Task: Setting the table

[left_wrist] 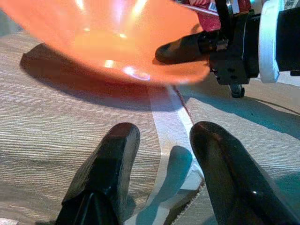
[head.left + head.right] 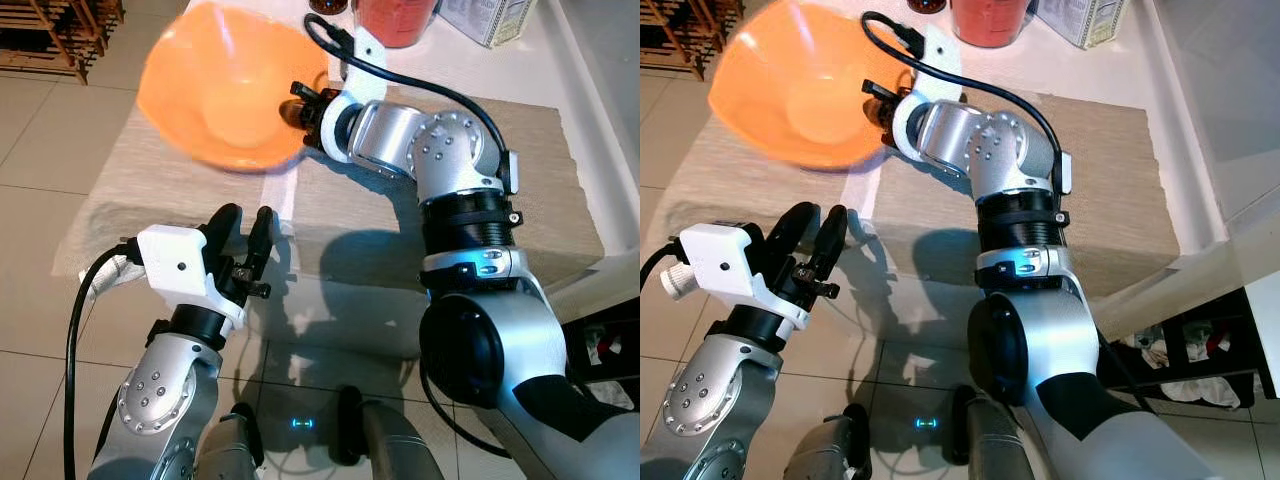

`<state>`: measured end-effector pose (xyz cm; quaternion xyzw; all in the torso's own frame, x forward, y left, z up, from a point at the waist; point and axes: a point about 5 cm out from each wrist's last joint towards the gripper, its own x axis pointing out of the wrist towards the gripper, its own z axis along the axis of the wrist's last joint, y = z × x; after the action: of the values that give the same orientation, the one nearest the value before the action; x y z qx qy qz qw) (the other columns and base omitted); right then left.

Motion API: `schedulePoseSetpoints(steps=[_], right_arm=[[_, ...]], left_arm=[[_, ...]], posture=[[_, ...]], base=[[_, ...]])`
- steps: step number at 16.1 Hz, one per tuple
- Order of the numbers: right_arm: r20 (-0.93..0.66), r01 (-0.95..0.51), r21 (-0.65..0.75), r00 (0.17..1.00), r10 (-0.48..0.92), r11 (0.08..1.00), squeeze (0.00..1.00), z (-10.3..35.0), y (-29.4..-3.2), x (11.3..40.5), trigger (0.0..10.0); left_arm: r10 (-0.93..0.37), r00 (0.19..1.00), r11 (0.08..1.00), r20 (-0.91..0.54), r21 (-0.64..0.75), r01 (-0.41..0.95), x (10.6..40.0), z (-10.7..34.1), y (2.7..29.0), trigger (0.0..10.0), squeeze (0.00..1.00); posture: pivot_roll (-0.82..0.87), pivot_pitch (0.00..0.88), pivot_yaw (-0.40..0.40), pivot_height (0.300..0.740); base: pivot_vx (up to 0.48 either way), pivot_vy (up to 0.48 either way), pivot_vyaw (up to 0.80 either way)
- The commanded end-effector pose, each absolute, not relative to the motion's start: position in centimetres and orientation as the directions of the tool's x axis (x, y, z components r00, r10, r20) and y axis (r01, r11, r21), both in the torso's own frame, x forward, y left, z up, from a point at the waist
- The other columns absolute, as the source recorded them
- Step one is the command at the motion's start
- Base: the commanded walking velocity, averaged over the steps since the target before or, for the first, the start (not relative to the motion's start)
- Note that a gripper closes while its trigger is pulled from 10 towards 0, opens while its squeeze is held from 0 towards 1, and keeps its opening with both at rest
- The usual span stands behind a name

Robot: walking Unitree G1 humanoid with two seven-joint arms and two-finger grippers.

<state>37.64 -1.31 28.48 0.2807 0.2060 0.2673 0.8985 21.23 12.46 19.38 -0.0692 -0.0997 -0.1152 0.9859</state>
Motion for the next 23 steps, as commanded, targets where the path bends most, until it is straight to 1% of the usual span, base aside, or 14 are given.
schedulePoseSetpoints(steps=[1,3,6,8,9,10,11,12,13,14,16,18,21,23], right_arm=[[-0.246,-0.319,0.637,0.779,0.577,0.702,0.0,27.3,-1.6,37.7,0.0],[-0.21,-0.291,0.674,0.806,0.554,0.679,0.0,27.0,-2.2,38.0,0.0],[0.053,-0.375,0.743,0.859,0.509,0.555,0.0,27.9,-4.0,37.4,0.0],[0.113,-0.392,0.752,0.869,0.482,0.529,0.0,27.5,-5.0,36.9,0.0],[0.158,-0.414,0.752,0.868,0.47,0.513,0.0,27.5,-5.5,36.5,2.4],[0.186,-0.428,0.748,0.869,0.459,0.507,0.0,27.5,-5.7,36.3,2.6],[0.247,-0.469,0.735,0.858,0.451,0.489,0.0,27.7,-6.0,35.8,5.0],[0.325,-0.525,0.714,0.835,0.445,0.464,0.0,28.0,-6.3,35.0,10.0],[0.419,-0.603,0.684,0.785,0.456,0.409,0.0,28.4,-6.5,33.9,10.0],[0.459,-0.641,0.66,0.756,0.466,0.391,0.0,28.4,-6.6,33.4,10.0],[0.563,-0.759,0.577,0.637,0.527,0.301,0.0,27.6,-7.4,30.5,10.0],[0.613,-0.829,0.52,0.531,0.585,0.208,0.0,27.2,-7.6,28.3,10.0],[0.575,-0.893,0.421,0.4,0.714,0.162,0.0,25.2,-8.1,25.8,10.0],[0.533,-0.893,0.411,0.398,0.747,0.183,0.0,24.0,-8.8,25.7,10.0]], left_arm=[[-0.202,0.96,0.968,0.193,-0.111,0.226,21.3,18.9,12.6,10.0,0.0],[-0.198,0.96,0.969,0.196,-0.106,0.221,21.5,18.9,12.6,10.0,0.0],[-0.166,0.962,0.978,0.215,-0.087,0.189,22.0,19.3,13.4,10.0,0.0],[-0.147,0.962,0.982,0.231,-0.078,0.169,22.4,19.5,14.0,10.0,0.0],[-0.137,0.961,0.985,0.238,-0.068,0.158,22.7,19.7,14.3,10.0,0.0],[-0.127,0.962,0.987,0.242,-0.067,0.147,22.9,19.7,14.5,10.0,0.0],[-0.105,0.963,0.99,0.249,-0.064,0.124,23.2,19.8,14.8,10.0,0.0],[-0.076,0.964,0.994,0.253,-0.058,0.093,23.6,19.9,15.1,10.0,0.0],[-0.054,0.964,0.996,0.259,-0.049,0.069,24.0,20.0,15.7,10.0,0.0],[-0.048,0.963,0.997,0.263,-0.045,0.063,24.1,20.0,16.0,10.0,0.0],[0.006,0.955,0.982,0.296,-0.183,0.051,23.8,20.1,18.1,10.0,0.0],[0.034,0.948,0.976,0.318,-0.215,0.037,23.3,20.2,19.6,10.0,0.0],[0.031,0.94,0.979,0.34,-0.2,0.04,22.4,20.3,21.5,10.0,0.0],[0.033,0.935,0.976,0.354,-0.214,0.047,22.5,20.5,22.5,10.0,0.0]], posture=[[-0.03,0.266,-0.067,0.74],[-0.03,0.259,-0.065,0.74],[-0.03,0.242,-0.059,0.74],[-0.03,0.225,-0.054,0.74],[-0.03,0.215,-0.049,0.74],[-0.03,0.208,-0.048,0.74],[-0.03,0.201,-0.045,0.74],[-0.03,0.192,-0.042,0.74],[-0.03,0.185,-0.039,0.74],[-0.04,0.177,-0.035,0.74],[-0.04,0.16,-0.028,0.74],[-0.05,0.15,-0.02,0.74],[-0.06,0.141,-0.012,0.74],[-0.06,0.133,-0.011,0.74]], base=[[0.0,0.0,0.0],[0.0,0.0,0.0],[0.0,0.0,0.0],[0.0,0.0,0.0],[0.0,0.0,0.0],[0.0,0.0,0.0],[0.0,0.0,0.0],[0.0,0.0,0.0],[0.0,0.0,0.0],[0.0,0.0,0.0],[0.0,0.0,0.0],[0.0,-0.369,0.0],[0.0,-0.45,0.0],[0.0,-0.454,0.0]])
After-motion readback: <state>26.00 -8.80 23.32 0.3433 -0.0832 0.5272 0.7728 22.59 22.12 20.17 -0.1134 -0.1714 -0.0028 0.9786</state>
